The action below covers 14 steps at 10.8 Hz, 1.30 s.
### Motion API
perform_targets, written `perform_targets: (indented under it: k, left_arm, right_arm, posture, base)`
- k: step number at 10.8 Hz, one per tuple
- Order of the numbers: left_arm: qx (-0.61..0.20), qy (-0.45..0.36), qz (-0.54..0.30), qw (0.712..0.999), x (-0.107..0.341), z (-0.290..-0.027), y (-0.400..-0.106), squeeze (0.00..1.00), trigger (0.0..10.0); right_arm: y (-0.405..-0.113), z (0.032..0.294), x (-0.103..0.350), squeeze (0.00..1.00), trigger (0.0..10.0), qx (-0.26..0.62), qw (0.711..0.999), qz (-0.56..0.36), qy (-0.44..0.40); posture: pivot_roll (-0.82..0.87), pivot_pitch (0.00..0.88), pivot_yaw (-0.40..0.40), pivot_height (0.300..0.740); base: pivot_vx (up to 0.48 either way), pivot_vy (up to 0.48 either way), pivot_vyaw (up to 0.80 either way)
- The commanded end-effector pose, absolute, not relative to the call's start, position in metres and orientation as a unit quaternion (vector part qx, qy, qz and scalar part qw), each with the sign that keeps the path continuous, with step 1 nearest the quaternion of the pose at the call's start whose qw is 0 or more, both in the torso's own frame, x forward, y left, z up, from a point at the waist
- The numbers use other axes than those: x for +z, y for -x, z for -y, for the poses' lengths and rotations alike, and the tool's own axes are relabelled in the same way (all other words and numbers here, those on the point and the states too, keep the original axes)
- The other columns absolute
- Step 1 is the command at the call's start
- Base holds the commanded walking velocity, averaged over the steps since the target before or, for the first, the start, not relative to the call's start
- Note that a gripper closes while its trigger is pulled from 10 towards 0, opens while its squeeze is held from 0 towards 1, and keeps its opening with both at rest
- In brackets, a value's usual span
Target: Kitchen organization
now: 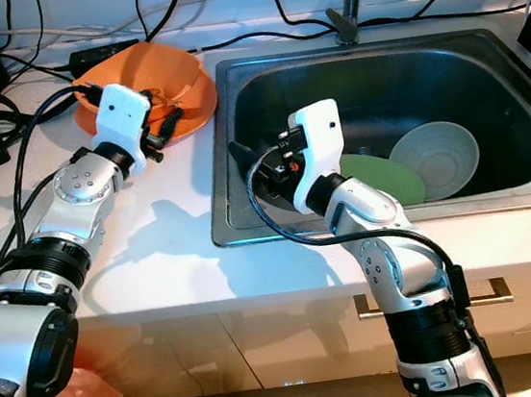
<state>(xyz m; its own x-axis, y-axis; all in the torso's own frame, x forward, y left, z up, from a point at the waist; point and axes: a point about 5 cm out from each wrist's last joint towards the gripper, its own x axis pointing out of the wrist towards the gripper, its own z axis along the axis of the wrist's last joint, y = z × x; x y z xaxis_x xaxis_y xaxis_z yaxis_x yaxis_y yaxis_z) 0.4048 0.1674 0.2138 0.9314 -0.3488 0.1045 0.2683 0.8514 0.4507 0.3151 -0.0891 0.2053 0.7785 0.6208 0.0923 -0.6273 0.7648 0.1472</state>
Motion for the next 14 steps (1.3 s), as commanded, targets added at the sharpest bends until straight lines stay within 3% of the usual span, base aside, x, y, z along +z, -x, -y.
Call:
perform_targets:
  k: [1, 6, 12, 14]
  left_arm:
    - [-0.154, -0.227, 0.105, 0.956, 0.224, -0.169, -0.407, 0.00, 0.0]
    - [-0.144, -0.228, 0.123, 0.955, 0.228, -0.171, -0.407, 0.00, 0.0]
    - [-0.127, -0.221, 0.215, 0.943, 0.252, -0.176, -0.400, 0.00, 0.0]
    - [-0.124, -0.155, 0.288, 0.937, 0.286, -0.177, -0.394, 0.00, 0.0]
  right_arm:
    - [-0.312, 0.090, 0.210, 0.00, 10.0, 0.334, 0.938, 0.026, -0.089]
    - [-0.314, 0.089, 0.209, 0.00, 10.0, 0.333, 0.938, 0.026, -0.089]
    - [-0.317, 0.088, 0.210, 0.00, 10.0, 0.333, 0.938, 0.027, -0.094]
    - [-0.320, 0.089, 0.211, 0.00, 10.0, 0.325, 0.940, 0.028, -0.099]
  posture:
    - [0.04, 0.113, 0.074, 0.740]
    - [0.04, 0.099, 0.070, 0.740]
    - [0.05, 0.090, 0.059, 0.740]
    - [0.05, 0.088, 0.056, 0.740]
  base:
    - [0.000, 0.000, 0.00]
    - [0.000, 0.000, 0.00]
    - [0.000, 0.000, 0.00]
    - [0.000, 0.000, 0.00]
